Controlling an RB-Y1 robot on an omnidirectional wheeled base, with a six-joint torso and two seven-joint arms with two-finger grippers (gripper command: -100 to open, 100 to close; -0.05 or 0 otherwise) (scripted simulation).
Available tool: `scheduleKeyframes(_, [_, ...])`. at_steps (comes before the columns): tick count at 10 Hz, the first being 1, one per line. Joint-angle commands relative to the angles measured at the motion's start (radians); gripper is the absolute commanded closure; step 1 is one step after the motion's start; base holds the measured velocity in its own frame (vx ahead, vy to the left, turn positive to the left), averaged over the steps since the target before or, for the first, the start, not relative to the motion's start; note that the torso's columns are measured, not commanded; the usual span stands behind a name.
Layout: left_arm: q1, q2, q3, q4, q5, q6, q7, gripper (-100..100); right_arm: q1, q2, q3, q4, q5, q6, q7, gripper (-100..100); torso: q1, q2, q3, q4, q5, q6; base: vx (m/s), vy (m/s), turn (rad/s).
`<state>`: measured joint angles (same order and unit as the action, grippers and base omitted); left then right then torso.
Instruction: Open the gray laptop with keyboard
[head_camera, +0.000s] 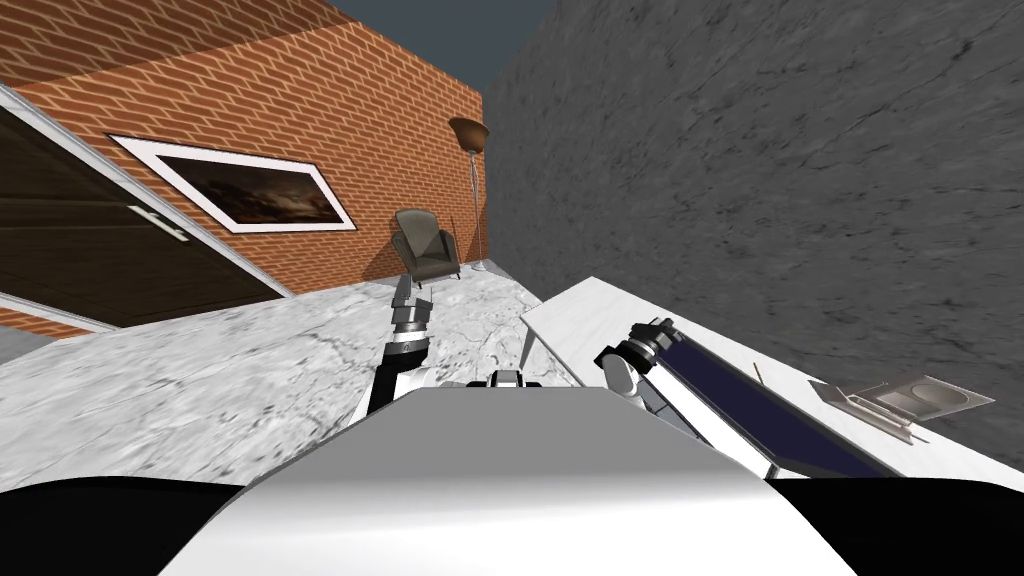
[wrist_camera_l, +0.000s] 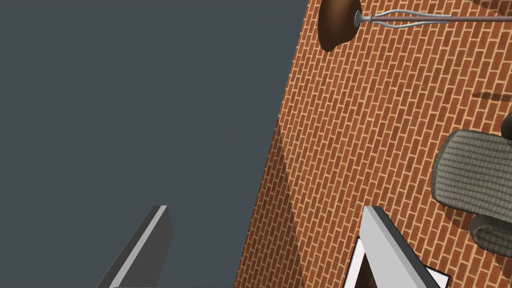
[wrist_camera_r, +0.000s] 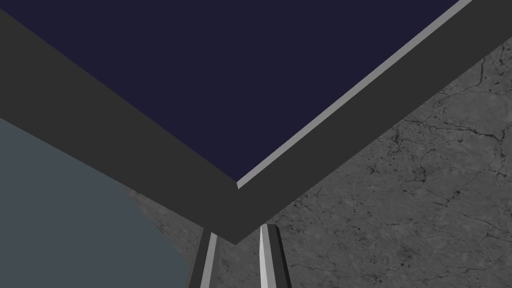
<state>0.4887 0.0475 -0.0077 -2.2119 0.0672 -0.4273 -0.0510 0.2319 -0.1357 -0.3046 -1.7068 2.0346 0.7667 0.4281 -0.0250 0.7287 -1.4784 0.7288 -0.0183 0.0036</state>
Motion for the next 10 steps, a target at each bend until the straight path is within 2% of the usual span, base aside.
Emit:
scheduleKeyframes(1, [0.000, 0.000, 0.000, 0.000, 0.000, 0.000, 0.000, 0, 0.033, 0.014, 0.012, 0.029, 0.035, 0.077, -0.036, 100, -0.004, -0.001, -0.001, 0.000, -0.001, 0.001, 0.006, -0.023, 0.018])
scheduleKeyframes(2, [0.000, 0.000, 0.000, 0.000, 0.000, 0.000, 0.000, 0, 0.068, 0.038, 0.039, 0.050, 0.091, 0.115, -0.083, 100, -0.005, 0.001, 0.000, 0.000, -0.001, 0.004, 0.024, -0.052, 0.107])
scheduleKeyframes(4, [0.000, 0.000, 0.000, 0.000, 0.000, 0.000, 0.000, 0, 0.068, 0.038, 0.039, 0.050, 0.101, 0.166, -0.083, 100, -0.007, 0.001, 0.001, 0.000, -0.003, 0.003, 0.009, -0.037, 0.044])
scheduleKeyframes(5, [0.000, 0.000, 0.000, 0.000, 0.000, 0.000, 0.000, 0, 0.103, 0.062, 0.066, 0.071, 0.160, 0.209, -0.130, 100, -0.008, 0.002, 0.002, 0.001, -0.002, 0.005, 0.006, -0.062, 0.093])
scheduleKeyframes(7, [0.000, 0.000, 0.000, 0.000, 0.000, 0.000, 0.000, 0, 0.103, 0.062, 0.066, 0.071, 0.167, 0.254, -0.130, 100, -0.011, 0.001, 0.002, 0.000, -0.005, 0.005, 0.017, -0.044, 0.055])
scheduleKeyframes(8, [0.000, 0.000, 0.000, 0.000, 0.000, 0.000, 0.000, 0, 0.135, 0.086, 0.093, 0.091, 0.226, 0.296, -0.177, 100, -0.010, 0.003, 0.003, 0.000, -0.005, 0.007, 0.022, -0.052, 0.099])
scheduleKeyframes(10, [0.000, 0.000, 0.000, 0.000, 0.000, 0.000, 0.000, 0, 0.138, 0.086, 0.093, 0.091, 0.233, 0.342, -0.177, 100, -0.009, 0.005, 0.005, 0.001, -0.004, 0.005, 0.013, -0.034, 0.041])
